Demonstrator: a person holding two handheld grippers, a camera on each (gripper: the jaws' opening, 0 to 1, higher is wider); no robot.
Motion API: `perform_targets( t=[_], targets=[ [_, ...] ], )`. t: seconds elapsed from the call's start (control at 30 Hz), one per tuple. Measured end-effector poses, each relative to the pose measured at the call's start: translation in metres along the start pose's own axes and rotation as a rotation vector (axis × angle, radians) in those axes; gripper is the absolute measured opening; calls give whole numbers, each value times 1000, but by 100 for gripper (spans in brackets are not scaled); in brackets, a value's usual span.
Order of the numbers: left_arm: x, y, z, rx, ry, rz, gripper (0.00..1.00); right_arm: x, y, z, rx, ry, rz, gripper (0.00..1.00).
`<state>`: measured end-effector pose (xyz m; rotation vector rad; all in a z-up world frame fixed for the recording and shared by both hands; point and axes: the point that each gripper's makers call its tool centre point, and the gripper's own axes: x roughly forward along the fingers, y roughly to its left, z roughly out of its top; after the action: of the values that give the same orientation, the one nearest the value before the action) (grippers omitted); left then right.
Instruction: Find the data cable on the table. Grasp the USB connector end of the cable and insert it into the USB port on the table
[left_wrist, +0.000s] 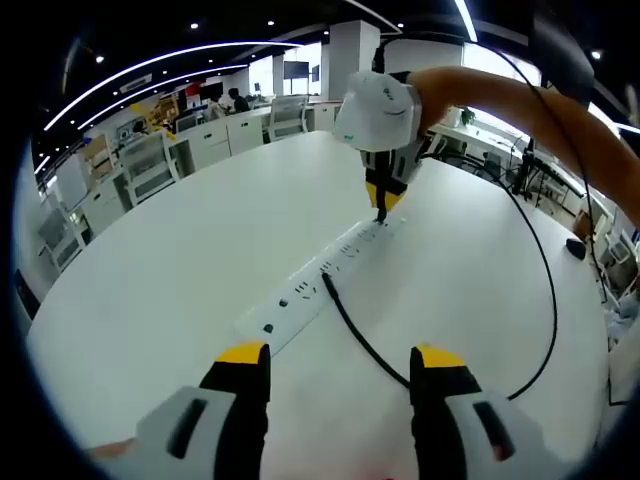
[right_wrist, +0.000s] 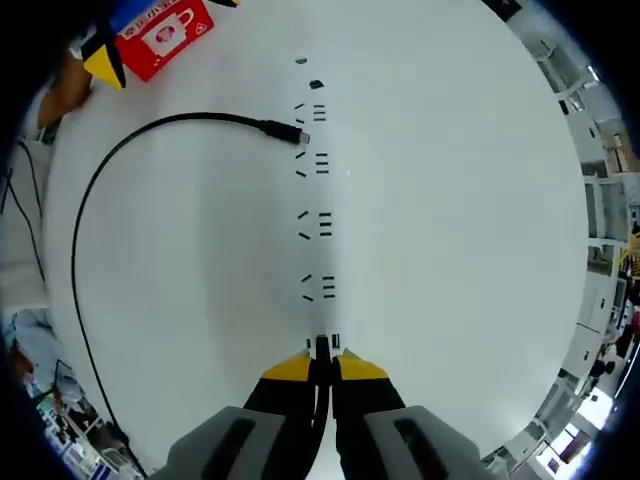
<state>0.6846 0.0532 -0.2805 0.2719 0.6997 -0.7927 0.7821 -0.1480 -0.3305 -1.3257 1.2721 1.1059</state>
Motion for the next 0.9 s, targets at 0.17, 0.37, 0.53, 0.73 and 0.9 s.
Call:
perform_targets(
  t=[0.17,0.37,0.53,0.73,0.9],
  targets=[
    [0,0,0,0,-2,0,56,2,-3,-1,-1,5,1,8],
    [0,0,0,0,0,0,56,2,0,-2,1,-3,0,8],
    [0,1,0,1,-2,0,56,3,0,-3,13,-8,-1,8],
    [0,0,1,1,-2,0,56,5,3,-3,13,-17,-4,8],
    [0,0,1,1,-3,0,56,5,3,-3,12,-16,-4,8]
  ],
)
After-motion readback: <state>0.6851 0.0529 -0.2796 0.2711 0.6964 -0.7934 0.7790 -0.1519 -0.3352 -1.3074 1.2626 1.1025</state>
